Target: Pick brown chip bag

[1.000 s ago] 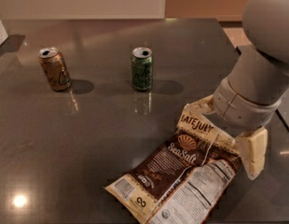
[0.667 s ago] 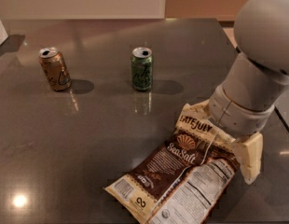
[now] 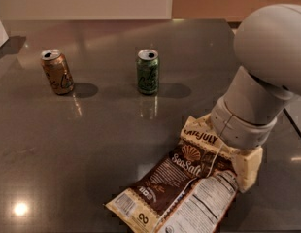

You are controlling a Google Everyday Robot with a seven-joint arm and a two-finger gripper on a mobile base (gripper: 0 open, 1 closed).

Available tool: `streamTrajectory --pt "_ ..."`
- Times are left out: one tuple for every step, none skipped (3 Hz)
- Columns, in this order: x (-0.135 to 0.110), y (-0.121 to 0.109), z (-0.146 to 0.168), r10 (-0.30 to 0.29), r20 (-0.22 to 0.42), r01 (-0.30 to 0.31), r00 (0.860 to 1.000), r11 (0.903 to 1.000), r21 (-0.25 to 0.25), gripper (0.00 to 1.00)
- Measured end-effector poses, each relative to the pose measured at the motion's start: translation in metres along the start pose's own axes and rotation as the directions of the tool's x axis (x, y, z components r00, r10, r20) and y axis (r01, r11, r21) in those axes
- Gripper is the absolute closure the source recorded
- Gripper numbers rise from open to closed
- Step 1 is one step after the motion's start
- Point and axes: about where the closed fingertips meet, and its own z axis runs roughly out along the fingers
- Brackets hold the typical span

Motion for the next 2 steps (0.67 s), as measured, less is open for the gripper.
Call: streamTrajectory --pt "-0.0032 -0.0020 0.0020 0.016 -0.004 -0.016 1.000 0.9999 -0.001 0.41" --pt "-0.0033 -0.0065 -0.0038 0.061 -0.009 -0.061 0.998 0.9981 0.007 0.64"
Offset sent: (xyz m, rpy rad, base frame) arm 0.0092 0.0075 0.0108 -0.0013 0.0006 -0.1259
